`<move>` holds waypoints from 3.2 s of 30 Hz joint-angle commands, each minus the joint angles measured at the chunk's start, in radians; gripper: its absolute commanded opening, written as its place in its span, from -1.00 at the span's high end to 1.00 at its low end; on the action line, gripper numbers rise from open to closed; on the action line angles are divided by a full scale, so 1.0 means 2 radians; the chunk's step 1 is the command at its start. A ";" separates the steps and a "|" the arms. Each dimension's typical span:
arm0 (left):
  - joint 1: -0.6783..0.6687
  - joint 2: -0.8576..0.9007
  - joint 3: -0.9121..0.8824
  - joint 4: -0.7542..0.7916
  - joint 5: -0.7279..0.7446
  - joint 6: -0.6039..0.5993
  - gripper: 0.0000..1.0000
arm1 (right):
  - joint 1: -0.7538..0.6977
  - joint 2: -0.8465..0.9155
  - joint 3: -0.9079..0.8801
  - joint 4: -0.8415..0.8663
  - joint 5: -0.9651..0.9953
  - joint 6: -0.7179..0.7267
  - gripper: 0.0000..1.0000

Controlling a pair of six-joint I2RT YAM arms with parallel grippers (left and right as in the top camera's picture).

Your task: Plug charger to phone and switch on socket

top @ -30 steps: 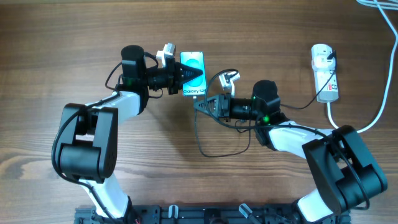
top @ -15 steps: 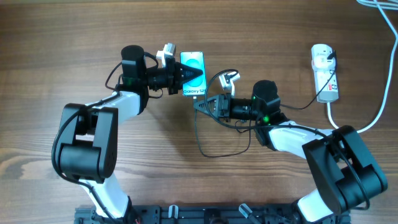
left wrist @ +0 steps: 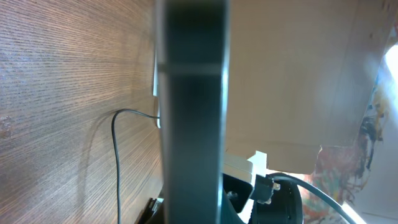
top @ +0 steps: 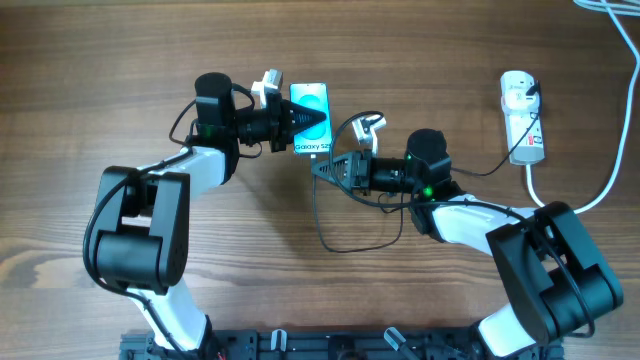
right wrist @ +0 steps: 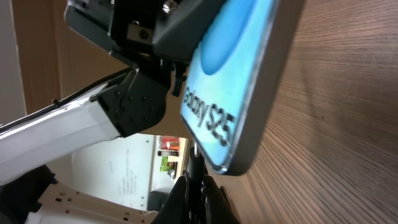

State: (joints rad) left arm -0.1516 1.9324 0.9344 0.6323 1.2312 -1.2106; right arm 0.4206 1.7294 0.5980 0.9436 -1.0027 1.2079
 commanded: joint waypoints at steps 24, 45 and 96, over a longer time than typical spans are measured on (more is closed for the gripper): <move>-0.001 -0.002 0.006 0.004 0.003 -0.001 0.92 | -0.006 -0.009 -0.002 -0.006 -0.003 0.009 0.91; -0.002 -0.002 0.006 0.005 -0.001 -0.001 0.92 | -0.011 -0.009 -0.002 -0.005 -0.013 0.011 0.91; -0.011 -0.002 0.006 0.004 -0.005 -0.001 0.92 | -0.010 -0.009 -0.002 -0.005 -0.022 0.011 0.91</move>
State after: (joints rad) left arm -0.1589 1.9324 0.9344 0.6323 1.2190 -1.2144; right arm 0.4068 1.7294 0.5968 0.9260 -1.0321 1.2301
